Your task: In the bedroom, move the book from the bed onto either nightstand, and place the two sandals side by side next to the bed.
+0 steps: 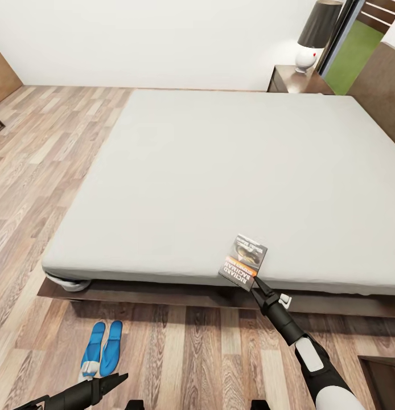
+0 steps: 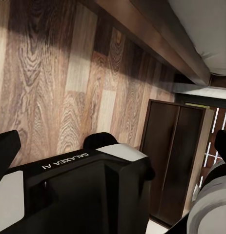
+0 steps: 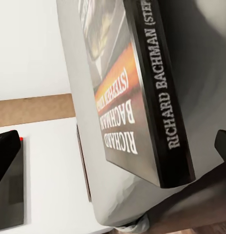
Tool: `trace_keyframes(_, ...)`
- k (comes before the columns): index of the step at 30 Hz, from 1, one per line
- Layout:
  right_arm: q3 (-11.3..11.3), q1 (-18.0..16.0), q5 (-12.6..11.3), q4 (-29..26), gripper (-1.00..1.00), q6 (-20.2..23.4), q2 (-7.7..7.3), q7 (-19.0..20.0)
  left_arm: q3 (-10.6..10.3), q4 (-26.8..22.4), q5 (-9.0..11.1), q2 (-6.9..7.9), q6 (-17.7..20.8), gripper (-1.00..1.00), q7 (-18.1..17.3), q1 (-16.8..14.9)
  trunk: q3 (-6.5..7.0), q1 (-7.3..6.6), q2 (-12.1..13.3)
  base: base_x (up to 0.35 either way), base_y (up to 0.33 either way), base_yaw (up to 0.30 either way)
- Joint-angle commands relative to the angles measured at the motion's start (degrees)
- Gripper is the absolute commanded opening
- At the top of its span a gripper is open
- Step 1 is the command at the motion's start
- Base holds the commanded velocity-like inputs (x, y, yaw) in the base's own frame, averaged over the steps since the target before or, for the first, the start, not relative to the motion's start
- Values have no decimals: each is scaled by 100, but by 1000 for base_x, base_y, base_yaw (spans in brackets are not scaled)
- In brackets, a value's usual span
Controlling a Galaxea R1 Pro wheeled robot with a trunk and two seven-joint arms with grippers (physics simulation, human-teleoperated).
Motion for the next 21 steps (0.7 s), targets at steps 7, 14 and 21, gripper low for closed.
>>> trace_keyframes(7,-26,-1,-6,-1,100,49,4,13,49,-1,-56,1,-14,100,-13,-2,-3,0,-2,0,0,0)
trace_keyframes(14,-26,-4,-6,-1,100,49,1,13,49,-1,-56,1,-14,100,-13,-2,-111,132,-242,0,0,0)
trace_keyframes(21,-26,-2,-6,-1,100,49,5,13,49,-1,-56,1,-14,100,-13,-2,-111,132,-242,0,0,0)
